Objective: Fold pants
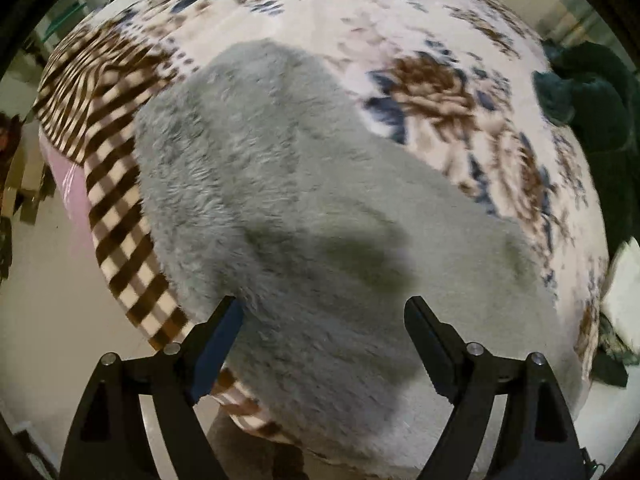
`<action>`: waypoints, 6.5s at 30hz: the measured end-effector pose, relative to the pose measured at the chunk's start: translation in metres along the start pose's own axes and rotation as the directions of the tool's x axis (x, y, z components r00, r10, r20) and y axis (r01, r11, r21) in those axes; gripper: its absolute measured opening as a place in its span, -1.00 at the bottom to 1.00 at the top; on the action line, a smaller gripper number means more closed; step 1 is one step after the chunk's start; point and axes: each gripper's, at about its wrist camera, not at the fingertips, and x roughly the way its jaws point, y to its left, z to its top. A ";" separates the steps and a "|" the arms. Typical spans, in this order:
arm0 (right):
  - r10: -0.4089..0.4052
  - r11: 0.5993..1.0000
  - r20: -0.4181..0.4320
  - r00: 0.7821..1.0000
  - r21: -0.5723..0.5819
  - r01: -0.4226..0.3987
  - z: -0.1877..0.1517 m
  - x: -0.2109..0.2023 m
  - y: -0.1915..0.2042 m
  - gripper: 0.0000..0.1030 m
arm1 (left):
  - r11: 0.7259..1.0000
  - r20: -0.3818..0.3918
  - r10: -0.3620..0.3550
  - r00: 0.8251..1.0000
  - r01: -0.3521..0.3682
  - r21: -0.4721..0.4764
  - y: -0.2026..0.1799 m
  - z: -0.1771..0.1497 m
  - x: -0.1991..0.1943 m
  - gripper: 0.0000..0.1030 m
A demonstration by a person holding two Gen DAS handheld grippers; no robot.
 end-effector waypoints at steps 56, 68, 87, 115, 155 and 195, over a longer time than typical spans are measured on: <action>-0.083 0.996 -0.101 0.991 -0.038 0.080 -0.081 0.007 -0.012 -0.76 | 0.990 0.104 -0.051 0.993 0.064 -0.126 0.067 0.021 -0.002 -0.40; -0.197 0.964 -0.013 0.980 -0.183 0.191 -0.091 -0.036 0.003 -0.92 | 0.983 0.120 -0.048 0.992 0.068 -0.169 0.115 0.010 -0.020 -0.86; -0.120 0.965 -0.381 0.917 -0.262 0.018 -0.211 0.057 0.047 -0.90 | 0.935 0.128 -0.123 0.984 0.158 -0.319 0.119 0.051 0.013 -0.88; -0.196 0.651 -0.402 0.894 -0.735 -0.188 -0.253 0.059 0.238 0.04 | 0.976 0.047 -0.065 0.997 0.054 0.210 -0.057 0.055 -0.037 0.65; -0.040 0.999 0.027 0.999 -0.022 0.041 0.099 -0.099 -0.072 0.10 | 0.727 -0.314 -0.208 0.926 0.361 0.583 -0.335 -0.112 0.032 0.65; 0.499 0.866 -0.082 0.863 0.033 -0.498 0.131 0.041 -0.097 -0.07 | 0.711 -0.292 -0.023 0.956 0.221 0.667 -0.383 -0.195 0.107 1.00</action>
